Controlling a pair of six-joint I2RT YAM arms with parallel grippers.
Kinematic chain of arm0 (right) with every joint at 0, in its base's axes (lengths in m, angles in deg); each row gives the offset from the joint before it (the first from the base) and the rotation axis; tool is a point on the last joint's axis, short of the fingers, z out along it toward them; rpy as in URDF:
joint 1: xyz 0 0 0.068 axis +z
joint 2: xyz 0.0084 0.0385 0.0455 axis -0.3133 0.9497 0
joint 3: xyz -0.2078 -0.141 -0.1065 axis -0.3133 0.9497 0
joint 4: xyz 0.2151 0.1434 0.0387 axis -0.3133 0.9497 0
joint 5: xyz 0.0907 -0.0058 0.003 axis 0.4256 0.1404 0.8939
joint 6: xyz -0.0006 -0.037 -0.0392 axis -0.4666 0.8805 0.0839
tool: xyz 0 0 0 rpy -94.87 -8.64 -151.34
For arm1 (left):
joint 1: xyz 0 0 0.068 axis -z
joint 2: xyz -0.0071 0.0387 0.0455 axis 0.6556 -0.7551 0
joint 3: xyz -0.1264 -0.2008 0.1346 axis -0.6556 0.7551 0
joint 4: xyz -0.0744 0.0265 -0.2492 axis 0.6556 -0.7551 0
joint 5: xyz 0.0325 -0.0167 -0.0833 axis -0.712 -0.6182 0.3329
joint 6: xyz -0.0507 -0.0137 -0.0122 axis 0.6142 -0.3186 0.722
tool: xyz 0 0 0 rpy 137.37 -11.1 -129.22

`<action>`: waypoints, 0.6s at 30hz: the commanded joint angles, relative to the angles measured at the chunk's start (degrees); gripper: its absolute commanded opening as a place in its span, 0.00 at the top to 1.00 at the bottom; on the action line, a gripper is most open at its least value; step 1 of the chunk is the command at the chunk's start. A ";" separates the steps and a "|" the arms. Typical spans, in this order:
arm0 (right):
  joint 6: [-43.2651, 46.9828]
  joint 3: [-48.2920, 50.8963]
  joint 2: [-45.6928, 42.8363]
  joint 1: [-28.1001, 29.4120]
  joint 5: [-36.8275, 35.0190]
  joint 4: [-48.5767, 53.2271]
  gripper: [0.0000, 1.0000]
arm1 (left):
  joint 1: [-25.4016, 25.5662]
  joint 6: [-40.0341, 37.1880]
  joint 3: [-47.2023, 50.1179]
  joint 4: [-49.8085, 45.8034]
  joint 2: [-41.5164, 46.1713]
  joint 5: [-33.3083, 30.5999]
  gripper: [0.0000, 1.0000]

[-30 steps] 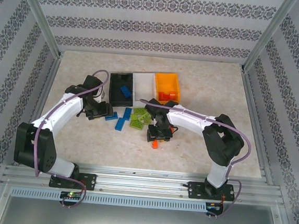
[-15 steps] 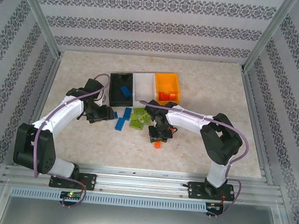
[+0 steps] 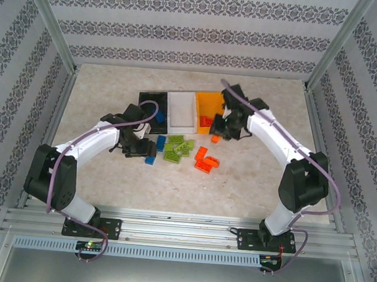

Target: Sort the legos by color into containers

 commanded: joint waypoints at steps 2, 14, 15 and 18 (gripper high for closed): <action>0.64 -10.70 9.70 -3.93 2.44 -0.88 0.80 | 1.25 -2.09 0.13 0.85 -1.46 -0.33 0.41; 2.91 -35.60 32.01 -7.14 5.00 3.87 0.75 | 3.08 -0.06 -2.00 1.18 -7.05 -2.45 0.41; 2.88 -36.54 32.90 -7.19 5.33 4.22 0.73 | 3.11 -0.06 -2.38 1.12 -7.55 -2.63 0.41; 2.95 -38.94 34.51 -7.15 6.34 5.23 0.61 | 3.23 -0.58 -3.62 0.68 -9.24 -3.59 0.41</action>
